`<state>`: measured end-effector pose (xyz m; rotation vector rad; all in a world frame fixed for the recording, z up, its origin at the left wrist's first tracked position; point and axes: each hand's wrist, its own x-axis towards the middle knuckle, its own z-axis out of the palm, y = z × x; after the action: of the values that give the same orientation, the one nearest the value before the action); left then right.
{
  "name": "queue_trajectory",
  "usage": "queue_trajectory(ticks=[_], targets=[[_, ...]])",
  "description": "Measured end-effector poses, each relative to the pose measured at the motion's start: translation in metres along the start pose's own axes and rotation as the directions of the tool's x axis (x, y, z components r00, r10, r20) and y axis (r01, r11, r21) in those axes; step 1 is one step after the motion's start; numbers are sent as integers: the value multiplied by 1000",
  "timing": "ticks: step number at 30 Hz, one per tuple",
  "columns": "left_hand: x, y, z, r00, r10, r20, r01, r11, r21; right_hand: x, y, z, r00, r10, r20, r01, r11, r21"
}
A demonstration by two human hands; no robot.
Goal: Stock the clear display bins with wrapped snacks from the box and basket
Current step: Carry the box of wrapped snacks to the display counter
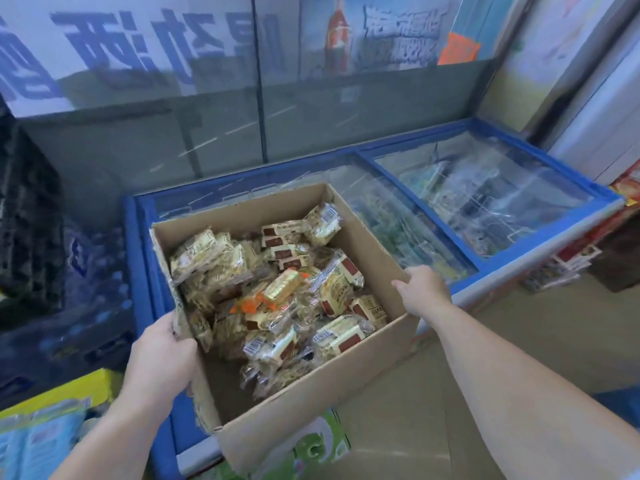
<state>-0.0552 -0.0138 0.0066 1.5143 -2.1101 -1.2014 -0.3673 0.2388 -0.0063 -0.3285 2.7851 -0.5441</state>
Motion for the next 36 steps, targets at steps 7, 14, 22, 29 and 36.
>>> queue_trajectory(ticks=[7,14,22,29,36], targets=[[-19,101,37,983,156,97,-161,986,45,23,91,-53,985,-49,-168,73,988,137],[-81,234,173,932,298,204,-288,954,-78,53,263,-144,941,80,-330,39,940,339],[-150,374,375,846,358,394,-317,933,-168,87,473,-255,865,310,-395,-169,921,352],[-165,496,568,675,409,614,-425,896,-130,122,616,-318,727,493,-477,-385,869,311],[-161,642,784,423,459,781,-593,792,-145,198,723,-381,541,701,-464,-541,713,447]])
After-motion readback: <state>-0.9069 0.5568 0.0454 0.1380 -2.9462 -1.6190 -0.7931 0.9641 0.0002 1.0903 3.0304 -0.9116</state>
